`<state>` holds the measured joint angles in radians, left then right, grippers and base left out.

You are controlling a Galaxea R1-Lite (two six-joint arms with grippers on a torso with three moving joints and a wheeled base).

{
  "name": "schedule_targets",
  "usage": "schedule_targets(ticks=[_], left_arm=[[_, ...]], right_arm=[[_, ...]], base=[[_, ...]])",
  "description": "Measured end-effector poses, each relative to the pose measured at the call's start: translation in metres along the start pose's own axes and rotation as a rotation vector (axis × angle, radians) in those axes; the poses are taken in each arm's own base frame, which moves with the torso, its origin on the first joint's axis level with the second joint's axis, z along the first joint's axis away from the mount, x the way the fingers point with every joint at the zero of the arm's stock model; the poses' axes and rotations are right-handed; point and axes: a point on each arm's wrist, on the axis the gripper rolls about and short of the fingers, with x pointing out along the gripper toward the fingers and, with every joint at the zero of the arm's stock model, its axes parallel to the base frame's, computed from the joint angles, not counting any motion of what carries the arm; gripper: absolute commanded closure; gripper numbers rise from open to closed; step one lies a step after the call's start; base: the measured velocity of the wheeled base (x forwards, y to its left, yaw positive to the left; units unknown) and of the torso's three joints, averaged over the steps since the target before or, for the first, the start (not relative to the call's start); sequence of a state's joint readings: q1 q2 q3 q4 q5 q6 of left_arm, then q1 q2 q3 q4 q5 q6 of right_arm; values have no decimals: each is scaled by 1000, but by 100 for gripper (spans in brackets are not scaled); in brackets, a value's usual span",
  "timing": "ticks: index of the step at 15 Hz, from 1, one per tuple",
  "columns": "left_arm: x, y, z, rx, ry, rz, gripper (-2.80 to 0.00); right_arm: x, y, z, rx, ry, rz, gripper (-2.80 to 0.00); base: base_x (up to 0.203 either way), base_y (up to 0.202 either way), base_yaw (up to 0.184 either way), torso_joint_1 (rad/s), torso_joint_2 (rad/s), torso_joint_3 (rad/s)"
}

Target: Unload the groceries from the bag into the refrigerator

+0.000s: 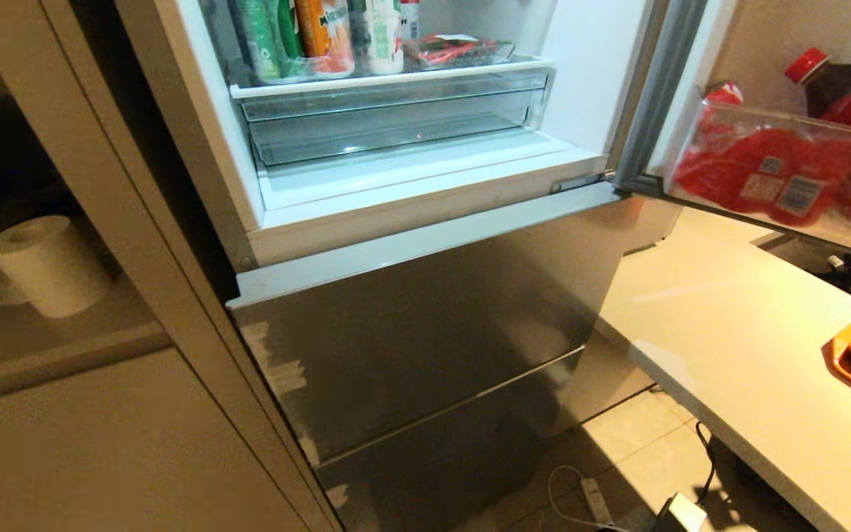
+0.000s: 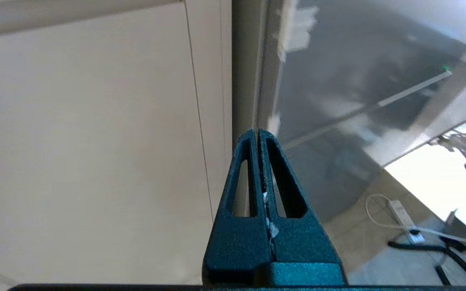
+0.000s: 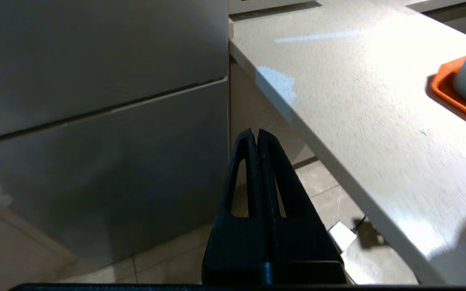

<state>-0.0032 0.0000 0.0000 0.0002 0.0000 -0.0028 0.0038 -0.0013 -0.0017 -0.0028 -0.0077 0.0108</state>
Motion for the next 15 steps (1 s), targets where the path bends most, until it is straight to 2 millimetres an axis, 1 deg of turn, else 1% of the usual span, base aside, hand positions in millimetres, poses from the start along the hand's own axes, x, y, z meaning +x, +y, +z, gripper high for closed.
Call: schedule_targets(ticks=[10,11,15], left_arm=[[0,0,0,0,0,0,0],[0,0,0,0,0,0,0],[0,0,0,0,0,0,0]], right_arm=[[0,0,0,-2,0,1,0],[0,0,0,-4,0,1,0],[0,0,0,-5,0,1,0]], base=[[-194,0,1,0,3,2],[-120,0,3,-9,-4,0],[0,0,0,10,1,-4]])
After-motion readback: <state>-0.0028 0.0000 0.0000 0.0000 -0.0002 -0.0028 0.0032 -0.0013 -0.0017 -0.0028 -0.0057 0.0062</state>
